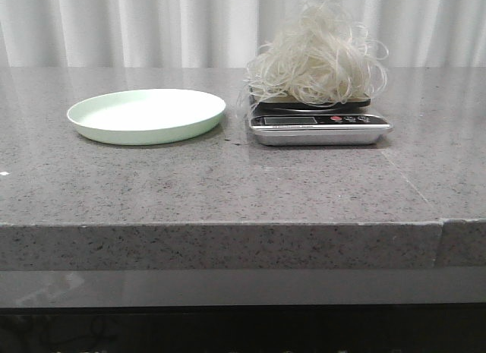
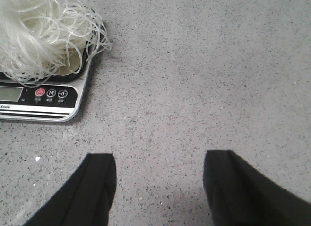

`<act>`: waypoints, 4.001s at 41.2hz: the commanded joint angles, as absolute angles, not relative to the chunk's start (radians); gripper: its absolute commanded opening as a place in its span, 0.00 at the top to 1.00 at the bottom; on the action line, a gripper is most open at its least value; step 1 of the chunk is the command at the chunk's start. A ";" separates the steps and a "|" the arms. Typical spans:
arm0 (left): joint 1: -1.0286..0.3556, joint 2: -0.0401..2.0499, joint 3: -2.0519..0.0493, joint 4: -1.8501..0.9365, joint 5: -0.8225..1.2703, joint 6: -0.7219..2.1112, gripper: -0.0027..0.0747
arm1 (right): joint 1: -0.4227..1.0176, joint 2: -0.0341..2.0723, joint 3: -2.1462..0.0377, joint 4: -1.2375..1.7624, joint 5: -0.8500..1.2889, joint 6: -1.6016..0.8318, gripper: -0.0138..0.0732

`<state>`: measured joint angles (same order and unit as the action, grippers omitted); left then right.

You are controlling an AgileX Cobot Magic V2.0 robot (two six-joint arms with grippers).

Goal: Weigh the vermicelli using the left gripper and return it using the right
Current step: 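Open the left gripper, release the noodles on the scale, withdraw, then lower the right gripper onto the vermicelli on the scale and grasp, then lift the vermicelli with the right gripper and carry it to the plate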

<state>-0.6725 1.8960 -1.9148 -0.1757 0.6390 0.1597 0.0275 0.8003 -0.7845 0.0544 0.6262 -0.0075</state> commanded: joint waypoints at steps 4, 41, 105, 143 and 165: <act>-0.676 1.686 -1.911 -0.194 0.631 0.153 0.30 | 0.027 0.798 -0.810 0.047 0.587 -0.019 0.26; -0.536 0.837 -0.966 -0.173 0.468 0.150 0.30 | 0.091 0.801 -0.812 0.080 0.567 -0.055 0.26; -0.472 0.505 -0.707 -0.231 0.585 0.159 0.30 | 0.336 1.725 -1.537 0.084 0.590 -0.064 0.33; -0.472 0.505 -0.707 -0.231 0.585 0.159 0.30 | 0.586 1.666 -1.788 0.084 0.424 -0.065 0.66; -0.472 0.505 -0.707 -0.231 0.587 0.159 0.30 | 0.685 1.907 -1.789 0.085 0.338 -0.064 0.50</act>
